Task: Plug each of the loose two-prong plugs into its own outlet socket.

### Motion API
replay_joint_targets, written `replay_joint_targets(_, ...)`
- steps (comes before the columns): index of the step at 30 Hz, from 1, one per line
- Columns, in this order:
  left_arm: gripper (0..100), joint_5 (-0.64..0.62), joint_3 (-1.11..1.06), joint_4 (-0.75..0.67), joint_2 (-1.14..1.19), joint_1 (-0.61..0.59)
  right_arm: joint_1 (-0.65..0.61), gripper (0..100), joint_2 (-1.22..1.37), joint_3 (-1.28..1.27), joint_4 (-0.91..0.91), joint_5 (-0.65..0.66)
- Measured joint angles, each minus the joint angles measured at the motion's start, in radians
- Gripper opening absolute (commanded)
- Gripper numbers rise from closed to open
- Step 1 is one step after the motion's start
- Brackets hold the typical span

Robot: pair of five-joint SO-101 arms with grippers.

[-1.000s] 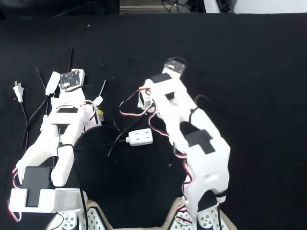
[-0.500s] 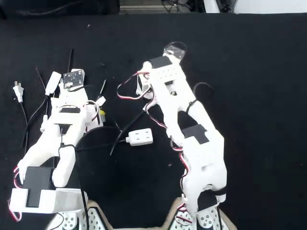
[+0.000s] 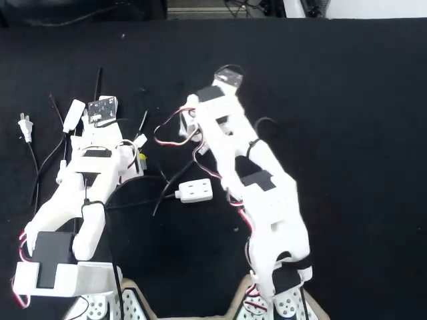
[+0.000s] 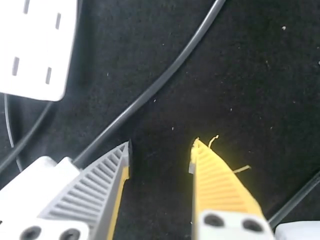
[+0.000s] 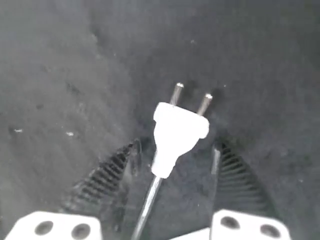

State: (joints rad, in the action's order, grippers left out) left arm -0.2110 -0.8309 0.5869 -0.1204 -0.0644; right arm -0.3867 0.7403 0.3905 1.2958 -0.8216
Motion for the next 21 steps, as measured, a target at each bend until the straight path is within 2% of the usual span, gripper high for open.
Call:
replay_joint_targets(3, 20, 0.0, 0.0, 0.002, 0.0, 0.0, 0.0, 15.7, 0.037, 0.041, 0.005, 0.0)
replay_joint_targets(6, 20, 0.0, 0.0, 0.002, 0.0, 0.0, 0.012, 0.5, 0.054, 0.078, 0.06, 0.0)
replay_joint_targets(8, 20, 0.0, 0.0, 0.002, 0.0, 0.0, 0.031, 1.2, 0.058, 0.104, 0.106, 0.008)
replay_joint_targets(12, 20, 0.0, 0.0, 0.002, 0.0, 0.0, 0.064, 1.0, 0.078, 0.176, 0.166, 0.133)
replay_joint_targets(21, 20, 0.0, 0.0, 0.002, 0.0, 0.002, 0.061, 1.0, 0.083, 0.448, 0.353, 0.226)
